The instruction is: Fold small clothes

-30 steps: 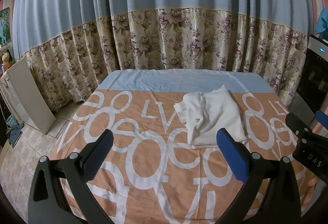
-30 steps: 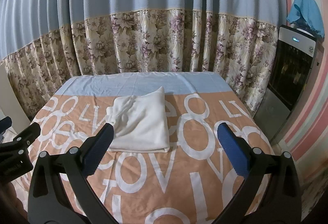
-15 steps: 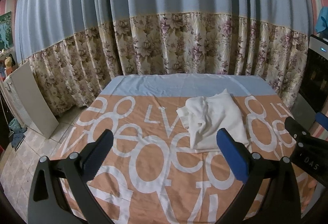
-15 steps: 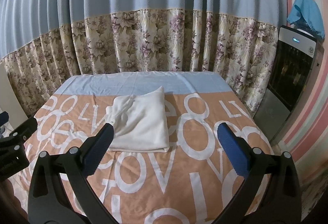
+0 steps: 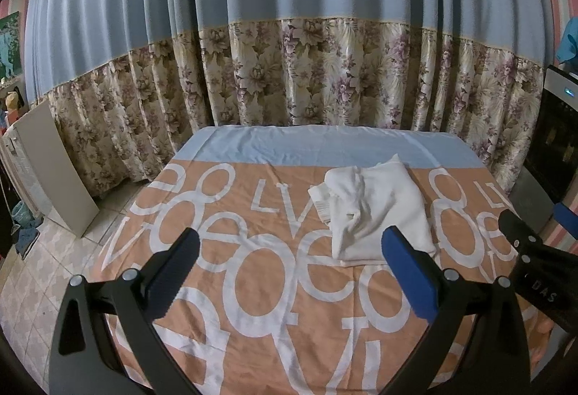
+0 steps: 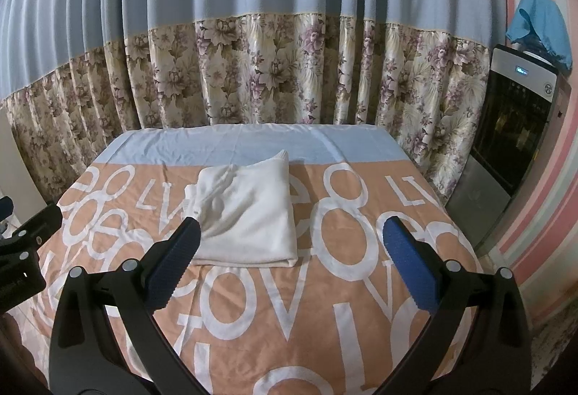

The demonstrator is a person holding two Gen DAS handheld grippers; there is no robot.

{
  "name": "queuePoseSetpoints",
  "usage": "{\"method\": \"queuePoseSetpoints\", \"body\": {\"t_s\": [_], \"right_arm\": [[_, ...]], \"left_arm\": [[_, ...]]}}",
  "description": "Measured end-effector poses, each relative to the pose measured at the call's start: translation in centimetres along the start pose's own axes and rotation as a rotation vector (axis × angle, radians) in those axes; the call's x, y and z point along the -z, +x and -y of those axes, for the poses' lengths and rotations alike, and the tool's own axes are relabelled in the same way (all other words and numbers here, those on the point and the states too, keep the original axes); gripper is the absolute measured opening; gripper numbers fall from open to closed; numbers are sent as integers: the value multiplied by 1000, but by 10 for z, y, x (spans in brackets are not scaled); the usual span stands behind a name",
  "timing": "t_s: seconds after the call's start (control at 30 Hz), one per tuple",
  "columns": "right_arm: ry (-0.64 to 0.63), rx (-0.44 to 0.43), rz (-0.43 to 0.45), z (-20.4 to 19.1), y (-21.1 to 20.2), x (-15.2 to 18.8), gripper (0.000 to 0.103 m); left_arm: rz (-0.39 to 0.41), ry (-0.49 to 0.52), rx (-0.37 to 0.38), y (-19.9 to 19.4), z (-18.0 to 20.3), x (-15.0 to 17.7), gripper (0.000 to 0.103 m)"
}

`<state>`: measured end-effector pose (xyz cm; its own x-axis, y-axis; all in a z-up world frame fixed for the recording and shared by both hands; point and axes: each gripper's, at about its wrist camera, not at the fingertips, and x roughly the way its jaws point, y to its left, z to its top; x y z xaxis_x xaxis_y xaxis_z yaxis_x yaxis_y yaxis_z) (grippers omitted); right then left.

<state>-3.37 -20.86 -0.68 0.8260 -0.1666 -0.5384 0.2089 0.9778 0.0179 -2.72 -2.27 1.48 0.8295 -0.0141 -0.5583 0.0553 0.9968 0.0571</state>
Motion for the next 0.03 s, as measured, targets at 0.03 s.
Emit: {"method": "queuePoseSetpoints", "body": {"t_s": [0.03], "right_arm": [[1, 0, 1, -2, -1, 0, 100]], "left_arm": [[-2, -1, 1, 1, 0, 0, 101]]}}
